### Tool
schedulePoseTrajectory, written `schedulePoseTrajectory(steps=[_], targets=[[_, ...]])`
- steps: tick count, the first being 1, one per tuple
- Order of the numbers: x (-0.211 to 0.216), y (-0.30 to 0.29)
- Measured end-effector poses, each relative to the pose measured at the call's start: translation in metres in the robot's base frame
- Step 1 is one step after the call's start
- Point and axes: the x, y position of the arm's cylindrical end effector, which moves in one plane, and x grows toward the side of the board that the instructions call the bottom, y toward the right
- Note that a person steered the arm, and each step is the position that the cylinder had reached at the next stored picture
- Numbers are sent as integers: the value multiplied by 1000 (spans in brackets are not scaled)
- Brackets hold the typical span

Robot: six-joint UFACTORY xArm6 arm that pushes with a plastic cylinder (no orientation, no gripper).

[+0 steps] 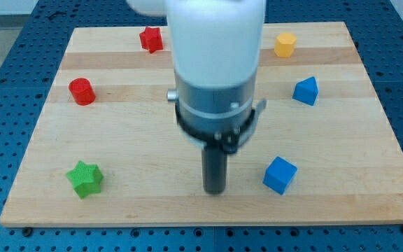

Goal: Slide the green star to the blue cube

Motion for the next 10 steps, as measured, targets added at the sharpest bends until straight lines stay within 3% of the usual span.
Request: schedulePoseTrajectory(steps=[1,3,4,5,6,8,10], targets=[[10,33],[-35,66],[-31,65],[1,43],[25,3],[23,-260],[-13,-262]])
